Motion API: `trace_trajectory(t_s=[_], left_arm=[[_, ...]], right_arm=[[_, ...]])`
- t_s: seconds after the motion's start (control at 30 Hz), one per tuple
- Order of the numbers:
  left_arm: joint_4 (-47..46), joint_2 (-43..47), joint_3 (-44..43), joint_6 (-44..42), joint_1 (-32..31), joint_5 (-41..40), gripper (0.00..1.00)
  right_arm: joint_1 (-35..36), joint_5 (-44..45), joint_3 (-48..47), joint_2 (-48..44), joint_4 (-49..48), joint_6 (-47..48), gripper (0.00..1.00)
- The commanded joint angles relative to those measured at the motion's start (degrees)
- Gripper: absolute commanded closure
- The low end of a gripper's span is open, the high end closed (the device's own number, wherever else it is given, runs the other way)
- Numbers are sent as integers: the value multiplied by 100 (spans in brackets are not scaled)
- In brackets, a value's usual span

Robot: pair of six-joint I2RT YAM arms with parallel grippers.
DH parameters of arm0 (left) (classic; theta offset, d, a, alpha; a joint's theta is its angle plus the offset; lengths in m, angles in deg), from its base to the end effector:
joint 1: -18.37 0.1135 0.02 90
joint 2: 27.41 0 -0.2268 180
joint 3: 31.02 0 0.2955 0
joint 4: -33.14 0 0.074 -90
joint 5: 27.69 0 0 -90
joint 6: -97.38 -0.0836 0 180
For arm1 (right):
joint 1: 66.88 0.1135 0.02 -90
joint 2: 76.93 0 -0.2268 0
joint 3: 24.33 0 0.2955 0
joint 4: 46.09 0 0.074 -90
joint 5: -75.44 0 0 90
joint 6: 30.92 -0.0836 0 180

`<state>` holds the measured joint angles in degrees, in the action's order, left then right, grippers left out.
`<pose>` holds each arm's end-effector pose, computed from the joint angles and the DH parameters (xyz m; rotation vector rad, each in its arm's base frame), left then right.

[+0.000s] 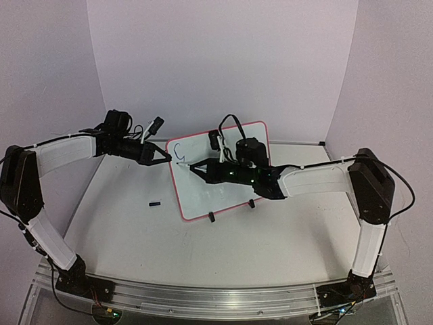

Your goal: Write a sentence on the whiteboard

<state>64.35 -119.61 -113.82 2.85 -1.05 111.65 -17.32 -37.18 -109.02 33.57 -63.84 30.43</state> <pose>0.3729 -0.1987 0.2082 0.8954 2.0204 -1.1136 0.3097 0.4129 0.1761 -0.6581 1.7783 1.3132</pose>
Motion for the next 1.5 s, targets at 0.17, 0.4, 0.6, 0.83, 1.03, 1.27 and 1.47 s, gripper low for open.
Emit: trace_trajectory(t_s=[0.17, 0.4, 0.6, 0.83, 1.03, 1.27, 1.47], left_arm=[[73, 237, 87, -109, -18, 17, 100], [72, 229, 77, -104, -18, 14, 100], [79, 236, 87, -118, -18, 6, 100], [75, 246, 85, -119, -26, 14, 100], [75, 255, 95, -118, -24, 12, 100], [77, 256, 89, -118, -27, 12, 100], [79, 256, 95, -118, -27, 9, 100]], right_arm=[[50, 37, -280, 100, 39, 45, 100], [53, 255, -259, 102, 180, 25, 100], [53, 538, -99, -69, 181, 49, 100], [52, 722, 99, -304, 190, 103, 100], [48, 820, 211, -444, 187, 143, 100], [50, 914, 255, -538, 190, 178, 100], [46, 872, 278, -604, 192, 183, 100]])
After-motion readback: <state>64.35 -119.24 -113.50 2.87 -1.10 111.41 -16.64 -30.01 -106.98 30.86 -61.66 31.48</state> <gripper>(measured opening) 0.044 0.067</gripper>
